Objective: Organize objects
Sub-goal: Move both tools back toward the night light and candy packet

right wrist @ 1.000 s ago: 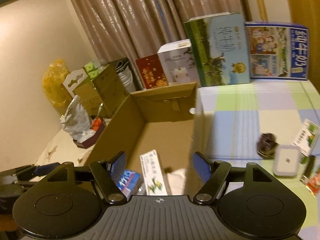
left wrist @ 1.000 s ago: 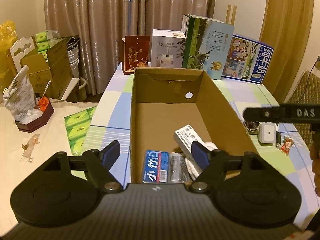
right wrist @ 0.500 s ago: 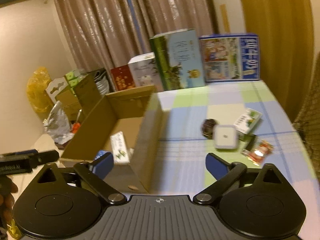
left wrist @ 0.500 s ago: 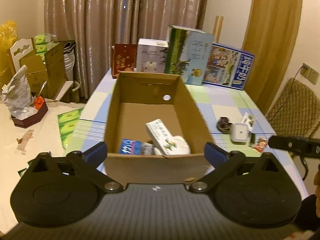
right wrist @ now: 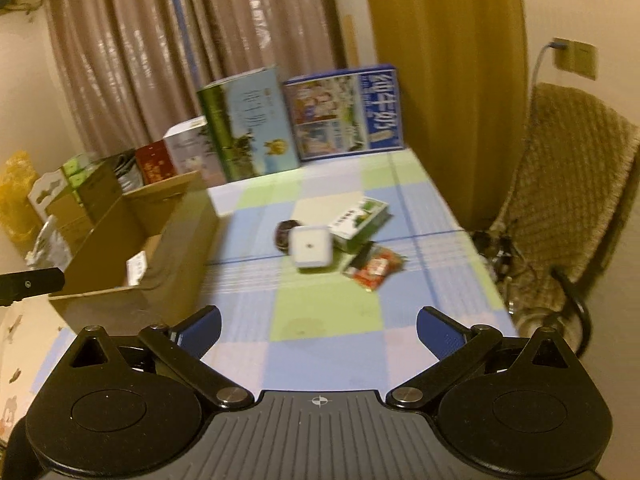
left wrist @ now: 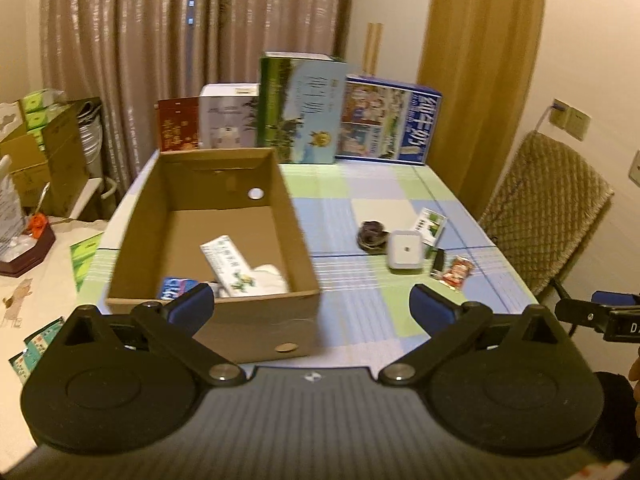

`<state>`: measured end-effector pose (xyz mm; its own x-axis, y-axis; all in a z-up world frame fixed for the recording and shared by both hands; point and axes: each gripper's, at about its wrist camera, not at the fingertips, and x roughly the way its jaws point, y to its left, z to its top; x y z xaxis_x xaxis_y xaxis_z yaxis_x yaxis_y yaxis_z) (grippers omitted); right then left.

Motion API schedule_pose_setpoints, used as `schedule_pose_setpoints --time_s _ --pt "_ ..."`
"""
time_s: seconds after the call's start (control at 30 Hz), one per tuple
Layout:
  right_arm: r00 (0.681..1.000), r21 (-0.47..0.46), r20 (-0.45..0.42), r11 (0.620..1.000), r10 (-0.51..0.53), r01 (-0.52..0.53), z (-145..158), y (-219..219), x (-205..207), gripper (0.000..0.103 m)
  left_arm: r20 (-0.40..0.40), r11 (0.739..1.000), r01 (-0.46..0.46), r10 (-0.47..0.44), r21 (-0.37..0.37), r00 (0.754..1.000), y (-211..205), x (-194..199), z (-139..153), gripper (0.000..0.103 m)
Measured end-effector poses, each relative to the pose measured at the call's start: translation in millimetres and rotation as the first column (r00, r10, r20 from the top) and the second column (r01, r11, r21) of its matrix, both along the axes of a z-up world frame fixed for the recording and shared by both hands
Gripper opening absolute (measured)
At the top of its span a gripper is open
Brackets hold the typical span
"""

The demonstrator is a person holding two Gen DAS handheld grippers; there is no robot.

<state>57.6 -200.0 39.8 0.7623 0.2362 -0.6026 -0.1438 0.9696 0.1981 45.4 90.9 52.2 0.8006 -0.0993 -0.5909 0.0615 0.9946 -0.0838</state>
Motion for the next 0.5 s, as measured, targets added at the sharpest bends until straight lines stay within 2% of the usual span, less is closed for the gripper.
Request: schedule_pose_setpoints --time_s 0.5 --pt "0.998 0.055 0.004 0.997 -0.059 0.059 1 -38 3 0.101 -0.021 0.996 0.083 -0.083 0.022 0.996 -49 15 -7 0.102"
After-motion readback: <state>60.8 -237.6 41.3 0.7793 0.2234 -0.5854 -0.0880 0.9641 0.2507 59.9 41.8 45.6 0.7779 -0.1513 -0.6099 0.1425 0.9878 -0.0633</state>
